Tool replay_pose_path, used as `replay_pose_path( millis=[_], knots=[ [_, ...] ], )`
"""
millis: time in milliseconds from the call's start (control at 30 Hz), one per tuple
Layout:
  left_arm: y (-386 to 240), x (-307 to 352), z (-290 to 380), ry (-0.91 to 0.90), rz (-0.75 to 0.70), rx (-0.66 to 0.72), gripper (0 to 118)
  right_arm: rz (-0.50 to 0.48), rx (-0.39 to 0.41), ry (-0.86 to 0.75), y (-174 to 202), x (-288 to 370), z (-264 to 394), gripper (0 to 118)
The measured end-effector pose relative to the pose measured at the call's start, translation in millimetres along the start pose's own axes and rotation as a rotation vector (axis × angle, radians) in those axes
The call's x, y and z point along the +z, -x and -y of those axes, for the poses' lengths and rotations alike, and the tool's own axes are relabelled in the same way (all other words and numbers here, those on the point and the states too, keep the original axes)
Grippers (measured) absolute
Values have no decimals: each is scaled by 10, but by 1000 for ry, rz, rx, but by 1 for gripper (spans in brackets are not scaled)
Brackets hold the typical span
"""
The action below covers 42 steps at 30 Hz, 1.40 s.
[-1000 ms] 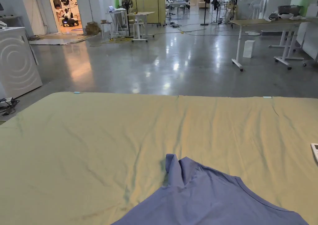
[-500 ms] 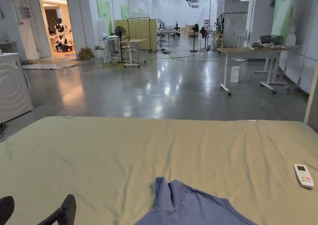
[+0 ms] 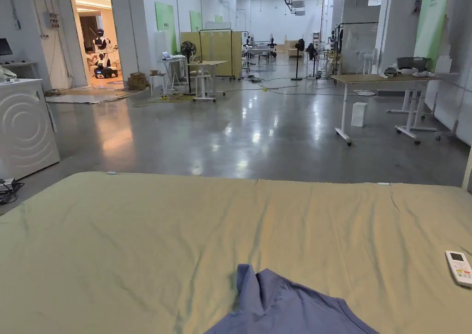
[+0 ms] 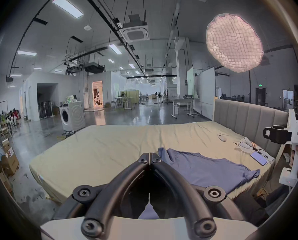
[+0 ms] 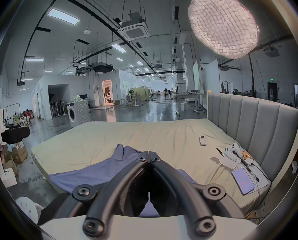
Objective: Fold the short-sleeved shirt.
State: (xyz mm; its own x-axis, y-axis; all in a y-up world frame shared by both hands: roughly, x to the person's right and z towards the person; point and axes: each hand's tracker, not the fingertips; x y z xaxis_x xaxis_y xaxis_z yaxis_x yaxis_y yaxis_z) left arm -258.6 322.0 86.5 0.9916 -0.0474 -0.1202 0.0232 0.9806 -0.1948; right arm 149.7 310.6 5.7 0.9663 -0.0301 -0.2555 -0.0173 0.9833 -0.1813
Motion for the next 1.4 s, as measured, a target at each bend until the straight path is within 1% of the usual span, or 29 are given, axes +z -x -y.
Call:
replay_pose_path(
  millis=[100, 167, 200, 267, 300, 333, 367, 467, 533, 567, 600, 633, 667, 700, 733, 767, 800, 900, 967, 1067, 1133, 1200, 1233, 1267, 1333, 1400],
  knots=[
    [56, 12, 21, 6, -12, 8, 0, 10, 13, 2, -3, -5, 16, 0],
    [137, 7, 29, 4, -19, 31, 0, -5, -9, 13, -18, -19, 33, 0],
    [217, -4, 38, 11, -25, 74, 0, -13, -19, 16, -27, -27, 50, 0],
    [432, -22, 81, 12, 10, 234, 0, -24, -24, 32, -33, -47, 89, 0],
    [571, -22, 108, 23, 21, 281, 0, -24, -24, 44, -42, -66, 136, 0],
    [684, -16, 132, 32, -10, 306, 0, -23, -22, 52, -49, -73, 170, 0],
    [823, -4, 154, 44, -87, 312, 0, -28, -20, 65, -61, -80, 199, 0],
    [1157, -19, 233, 85, -199, 331, 0, -32, -35, 106, -84, -148, 275, 0],
    [1438, -119, 391, 176, -210, 358, 1, -38, -65, 134, -105, -209, 329, 0],
    [1544, -171, 496, 191, -225, 374, 6, -37, -81, 148, -95, -239, 345, 0],
    [1633, -242, 624, 200, -251, 409, 6, -40, -91, 157, -89, -266, 365, 0],
    [1722, -328, 734, 232, -235, 446, 10, -43, -98, 166, -82, -287, 381, 0],
    [1807, -426, 849, 267, -217, 490, 20, -46, -101, 179, -68, -309, 397, 0],
    [1882, -554, 983, 324, -217, 518, 40, -46, -99, 191, -46, -332, 404, 0],
    [1932, -666, 1105, 359, -224, 529, 66, -45, -92, 200, -26, -345, 411, 0],
    [1965, -786, 1239, 389, -242, 537, 78, -44, -77, 212, -2, -353, 418, 0],
    [1996, -917, 1373, 424, -252, 534, 83, -39, -62, 223, 20, -358, 424, 0],
    [2072, -1258, 1712, 499, -253, 526, 84, -35, -37, 246, 56, -381, 425, 0],
    [1978, -1415, 1744, 527, -252, 482, 84, -29, -33, 259, 62, -393, 421, 0],
    [1983, -1628, 1992, 582, -248, 352, 83, -24, -41, 270, 63, -402, 431, 0],
    [1963, -1692, 2089, 614, -250, 352, 82, -24, -50, 280, 63, -407, 448, 0],
    [1891, -1679, 2095, 654, -253, 367, 74, -21, -50, 291, 88, -405, 465, 0],
    [1825, -1637, 2069, 661, -282, 350, 68, -22, -50, 295, 87, -403, 481, 0],
    [1785, -1610, 2054, 652, -291, 320, 66, -24, -51, 299, 91, -401, 493, 0],
    [1775, -1577, 2063, 638, -281, 335, 57, -31, -48, 309, 106, -410, 508, 0],
    [1729, -1588, 2052, 636, -284, 341, 54, -41, -42, 322, 129, -438, 532, 0]
  ],
)
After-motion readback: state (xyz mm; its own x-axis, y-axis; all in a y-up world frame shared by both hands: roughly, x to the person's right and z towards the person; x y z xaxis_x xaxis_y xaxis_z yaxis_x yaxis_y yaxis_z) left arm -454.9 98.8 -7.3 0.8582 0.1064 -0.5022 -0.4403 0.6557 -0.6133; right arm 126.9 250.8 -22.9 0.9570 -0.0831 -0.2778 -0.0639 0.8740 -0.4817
